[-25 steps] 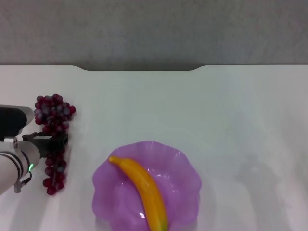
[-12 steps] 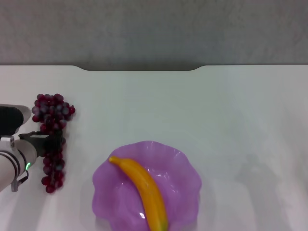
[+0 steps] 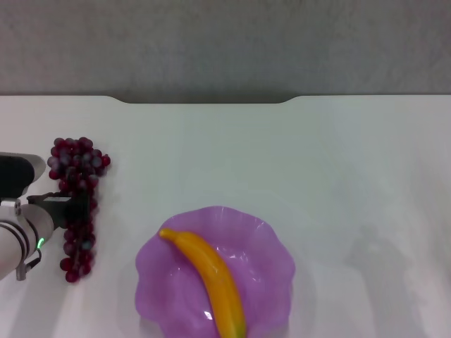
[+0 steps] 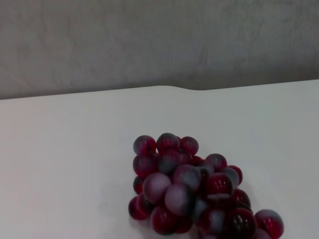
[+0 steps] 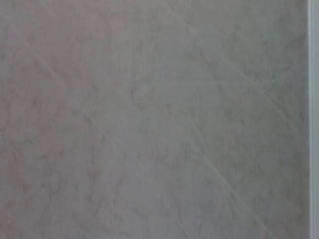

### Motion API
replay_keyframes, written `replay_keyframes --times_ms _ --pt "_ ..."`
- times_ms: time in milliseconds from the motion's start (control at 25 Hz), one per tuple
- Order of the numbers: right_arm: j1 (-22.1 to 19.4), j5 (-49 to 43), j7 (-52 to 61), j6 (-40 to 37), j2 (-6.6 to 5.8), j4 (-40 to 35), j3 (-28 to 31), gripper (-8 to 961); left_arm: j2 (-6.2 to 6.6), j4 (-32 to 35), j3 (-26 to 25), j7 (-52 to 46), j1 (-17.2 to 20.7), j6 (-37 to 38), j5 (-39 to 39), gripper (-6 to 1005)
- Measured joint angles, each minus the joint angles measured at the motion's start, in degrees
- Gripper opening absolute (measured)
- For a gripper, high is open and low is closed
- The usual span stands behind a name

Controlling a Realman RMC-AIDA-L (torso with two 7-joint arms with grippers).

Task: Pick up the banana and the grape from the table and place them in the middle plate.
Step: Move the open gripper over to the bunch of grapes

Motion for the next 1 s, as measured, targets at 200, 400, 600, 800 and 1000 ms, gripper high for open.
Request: replay_keyframes --times_ms 200,400,600,800,1000 --pt "0.0 0.0 0.0 0.0 0.0 0.0 0.0 8 0.04 -0.04 0.0 0.51 -0.05 -0.02 0.0 294" --pt "0.0 0.0 0.0 0.0 0.0 0.0 0.0 8 0.04 -0.17 0.0 0.53 -0.08 -0.06 0.0 264" --pt "0.0 0.0 0.0 0.0 0.0 0.0 0.0 8 0.04 -0.2 0.0 0.54 -0.09 -0.08 0.0 245" --pt "0.0 0.0 0.0 0.0 0.0 0.0 0.0 8 0.04 -0.36 0.0 0.54 -0.11 -0.04 0.0 242" --pt "0.0 0.0 0.0 0.28 0.0 0.0 0.0 8 0.16 -2.38 -0.54 1.98 0.38 0.23 0.0 241"
